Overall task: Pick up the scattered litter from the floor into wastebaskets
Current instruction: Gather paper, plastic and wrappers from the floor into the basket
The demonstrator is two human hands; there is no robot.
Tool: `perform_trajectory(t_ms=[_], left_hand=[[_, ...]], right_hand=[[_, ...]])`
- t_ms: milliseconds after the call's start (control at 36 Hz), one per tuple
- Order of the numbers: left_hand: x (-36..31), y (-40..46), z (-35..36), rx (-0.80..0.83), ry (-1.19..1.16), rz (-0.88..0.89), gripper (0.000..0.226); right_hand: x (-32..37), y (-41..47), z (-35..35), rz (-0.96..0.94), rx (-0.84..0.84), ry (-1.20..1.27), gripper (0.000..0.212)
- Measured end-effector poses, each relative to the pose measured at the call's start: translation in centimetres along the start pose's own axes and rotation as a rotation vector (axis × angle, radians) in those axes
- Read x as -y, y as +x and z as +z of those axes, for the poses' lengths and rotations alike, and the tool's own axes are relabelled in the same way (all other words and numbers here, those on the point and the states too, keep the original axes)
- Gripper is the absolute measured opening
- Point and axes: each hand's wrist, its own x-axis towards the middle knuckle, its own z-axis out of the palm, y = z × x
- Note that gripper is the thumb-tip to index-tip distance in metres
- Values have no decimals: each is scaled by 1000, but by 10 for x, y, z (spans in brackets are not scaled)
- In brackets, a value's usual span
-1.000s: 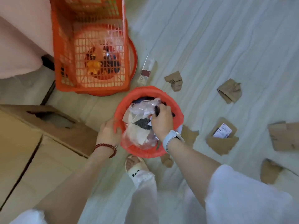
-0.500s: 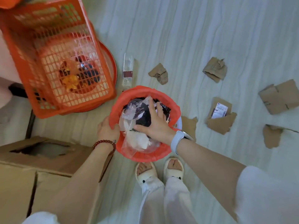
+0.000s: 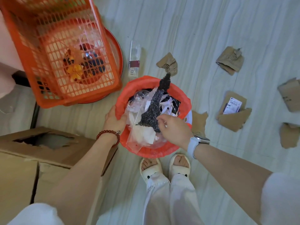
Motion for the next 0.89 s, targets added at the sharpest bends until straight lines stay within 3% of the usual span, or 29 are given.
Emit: perform_trajectory(t_ms=[83, 139, 222, 389, 500, 667, 750, 778, 833, 889], left_hand=[[2, 0, 0, -3, -21, -39, 44], [2, -2, 1, 0, -27, -67, 47], [3, -2, 2, 6, -34, -106, 53], [9, -3, 3, 7, -29, -96, 55], [12, -6, 4, 6, 1, -73, 53], [9, -13, 5, 33, 16, -100, 55], [1, -11, 3, 7, 21, -72, 28], [-1, -9, 2, -12, 29, -71, 32], [-3, -1, 1, -17, 53, -66, 63], [-6, 5, 3, -8, 92, -41, 71]], right_hand=[[-6, 0, -5, -72, -241, -81, 32], [-10, 4, -8, -175, -256, -145, 42], [-11, 18, -4, -269, -66, -314, 61], [-21, 48, 29, -91, 395, -516, 80], [-27, 40, 51, -31, 484, -495, 87], [-24, 5, 34, -78, 310, -327, 62], [-25, -13, 16, -96, 183, -129, 48], [-27, -17, 11, -99, 93, -64, 45], [-36, -22, 1, -107, -170, -10, 45], [-51, -22, -6, -15, -336, -38, 42]])
